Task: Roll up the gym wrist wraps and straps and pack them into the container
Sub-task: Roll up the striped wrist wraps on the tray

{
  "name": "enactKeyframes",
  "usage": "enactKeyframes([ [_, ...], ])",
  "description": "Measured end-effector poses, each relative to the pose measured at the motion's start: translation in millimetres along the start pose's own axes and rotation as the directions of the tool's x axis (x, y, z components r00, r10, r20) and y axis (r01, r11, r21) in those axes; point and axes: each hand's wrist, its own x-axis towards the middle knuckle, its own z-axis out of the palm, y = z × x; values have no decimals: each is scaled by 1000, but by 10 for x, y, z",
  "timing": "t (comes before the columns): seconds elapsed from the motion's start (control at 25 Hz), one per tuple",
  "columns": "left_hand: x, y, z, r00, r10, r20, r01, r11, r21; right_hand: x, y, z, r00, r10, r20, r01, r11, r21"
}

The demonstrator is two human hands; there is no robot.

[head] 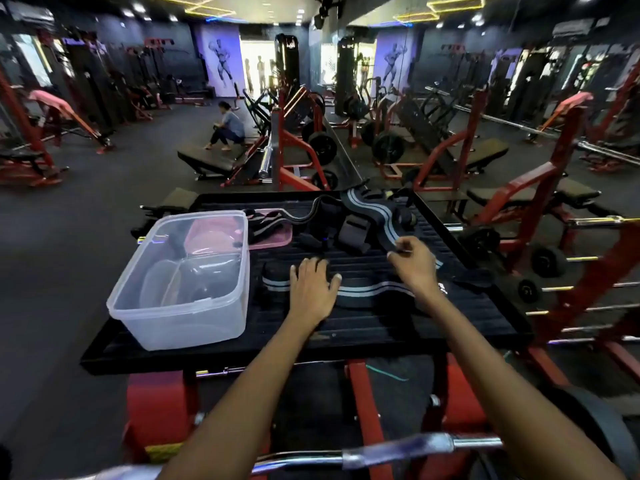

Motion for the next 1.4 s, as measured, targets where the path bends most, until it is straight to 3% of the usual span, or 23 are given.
enactKeyframes([
  [0.16, -27, -209, 172, 991, -21, 132, 14, 998, 59, 749, -183, 103, 994, -69, 80, 86, 969, -233],
  [0.4, -11, -199, 137, 997, 6, 71, -6, 1000, 6, 1469, -175, 359, 935, 58, 350, 135, 854, -502],
  [0.52, -35, -166, 111, 995, 5, 104, -5, 1000, -2, 1502, -157, 356, 918, -11, 396, 239, 811, -533],
  [0.64, -36, -130, 72, 989, 19, 149, -25, 999, 38, 1322, -279, 220, 909, -155, 387, 387, 658, -646],
  [0.76, -49, -114, 24, 979, 46, 199, -56, 997, 44, 987, -391, 6, 869, -212, 448, 472, 627, -620],
  [0.88, -121, -109, -68, 970, 107, 217, -99, 994, -47, 669, -493, -186, 820, -197, 537, 513, 668, -538],
  [1.04, -340, -123, -177, 957, 156, 246, -124, 982, -142, 281, -452, -110, 694, -136, 708, 598, 656, -460],
  [1.16, -511, -131, -271, 968, 130, 216, -92, 980, -176, 58, -231, 141, 577, -87, 812, 606, 712, -354],
  [1.28, -651, -115, -351, 979, 124, 164, -96, 981, -170, -86, -37, 312, 612, -43, 790, 525, 769, -365],
  [1.4, -829, -107, -407, 989, 121, 88, -102, 976, -194, -206, 26, 415, 600, 20, 800, 553, 712, -433],
])
